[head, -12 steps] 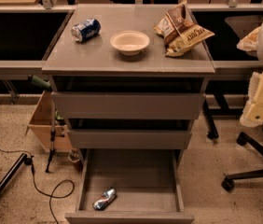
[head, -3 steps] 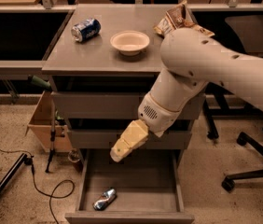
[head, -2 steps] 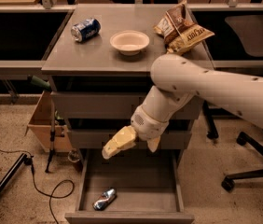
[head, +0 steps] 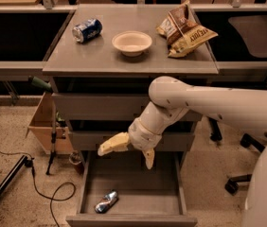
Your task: Pick redbull can from bottom drawer and place on counter
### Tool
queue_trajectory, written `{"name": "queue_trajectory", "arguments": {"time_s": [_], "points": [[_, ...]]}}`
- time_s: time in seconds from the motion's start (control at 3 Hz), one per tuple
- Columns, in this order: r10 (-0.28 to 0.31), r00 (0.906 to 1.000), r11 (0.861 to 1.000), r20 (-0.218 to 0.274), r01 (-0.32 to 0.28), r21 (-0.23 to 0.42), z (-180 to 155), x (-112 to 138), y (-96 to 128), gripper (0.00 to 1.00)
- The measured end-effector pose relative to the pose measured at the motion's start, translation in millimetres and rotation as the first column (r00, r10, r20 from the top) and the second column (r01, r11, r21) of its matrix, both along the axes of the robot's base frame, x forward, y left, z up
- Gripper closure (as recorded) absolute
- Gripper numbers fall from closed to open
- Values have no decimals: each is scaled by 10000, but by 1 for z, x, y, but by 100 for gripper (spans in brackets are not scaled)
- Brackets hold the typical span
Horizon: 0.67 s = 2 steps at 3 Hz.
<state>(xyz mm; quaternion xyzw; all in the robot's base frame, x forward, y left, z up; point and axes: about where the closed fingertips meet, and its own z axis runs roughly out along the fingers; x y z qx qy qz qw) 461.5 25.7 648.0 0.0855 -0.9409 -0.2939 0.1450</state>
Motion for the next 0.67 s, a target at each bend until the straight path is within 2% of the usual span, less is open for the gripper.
{"name": "queue_trajectory", "arguments": {"time_s": [0.33, 0.67], "points": [[-2, 10000, 10000, -2, 2, 0, 0, 0, 0, 0], [-466, 9985, 9989, -269, 465, -43, -4, 12, 5, 0]]}}
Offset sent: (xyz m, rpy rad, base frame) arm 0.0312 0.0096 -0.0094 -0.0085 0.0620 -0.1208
